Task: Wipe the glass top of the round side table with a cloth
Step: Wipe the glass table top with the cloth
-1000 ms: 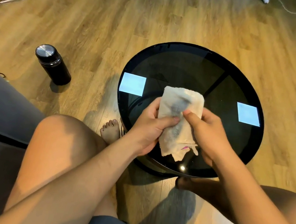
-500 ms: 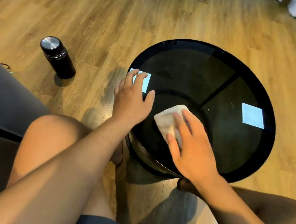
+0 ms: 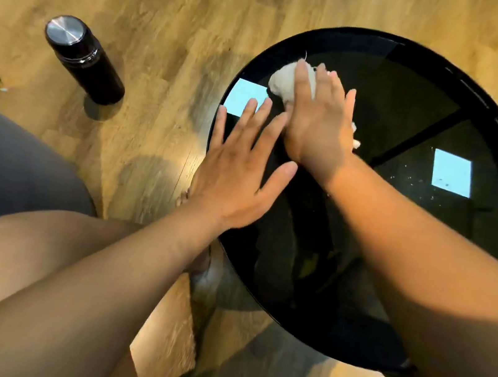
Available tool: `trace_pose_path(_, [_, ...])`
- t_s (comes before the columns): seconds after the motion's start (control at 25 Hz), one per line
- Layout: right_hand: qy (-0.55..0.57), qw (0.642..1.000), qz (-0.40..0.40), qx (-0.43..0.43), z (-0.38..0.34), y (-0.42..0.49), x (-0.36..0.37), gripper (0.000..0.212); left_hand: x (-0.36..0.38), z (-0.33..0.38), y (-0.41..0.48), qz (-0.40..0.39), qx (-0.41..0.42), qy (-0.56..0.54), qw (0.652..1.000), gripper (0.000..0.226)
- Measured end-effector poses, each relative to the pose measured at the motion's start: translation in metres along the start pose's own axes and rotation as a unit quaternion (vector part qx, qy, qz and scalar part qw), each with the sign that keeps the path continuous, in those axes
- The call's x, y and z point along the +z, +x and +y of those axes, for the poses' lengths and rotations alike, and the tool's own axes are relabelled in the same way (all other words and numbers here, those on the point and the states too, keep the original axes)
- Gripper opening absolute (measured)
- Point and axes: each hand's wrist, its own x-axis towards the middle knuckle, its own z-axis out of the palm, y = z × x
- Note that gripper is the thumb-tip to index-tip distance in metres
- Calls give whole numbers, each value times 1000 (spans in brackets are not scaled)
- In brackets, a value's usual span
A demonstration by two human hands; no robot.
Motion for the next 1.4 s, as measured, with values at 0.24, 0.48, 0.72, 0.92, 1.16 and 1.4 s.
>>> trace_pose_path(0.24, [40,997,27,-52,5,46,-12,62,-3,-2,-1,74,-54,-60,994,63])
trace_pose_path(0.48, [118,986,26,-118,57,-189,-20,62,-5,1,-3,26,-42,-85,995,66])
trace_pose_path(0.72, [30,993,28,-107,57,-237,-8,61,-4,-1,-3,43,-19,-91,995,62])
trace_pose_path(0.92, [31,993,80,-79,19,-101,1,59,-2,-4,-2,52,-8,-92,994,59])
trace_pose_path(1.16, [10,995,97,17,5,71,-3,57,0,-3,-2,51,-11,-95,994,60])
trace_pose_path(1.4, [31,997,65,13,12,26,-14,57,-4,1,-2,62,-44,-121,990,62])
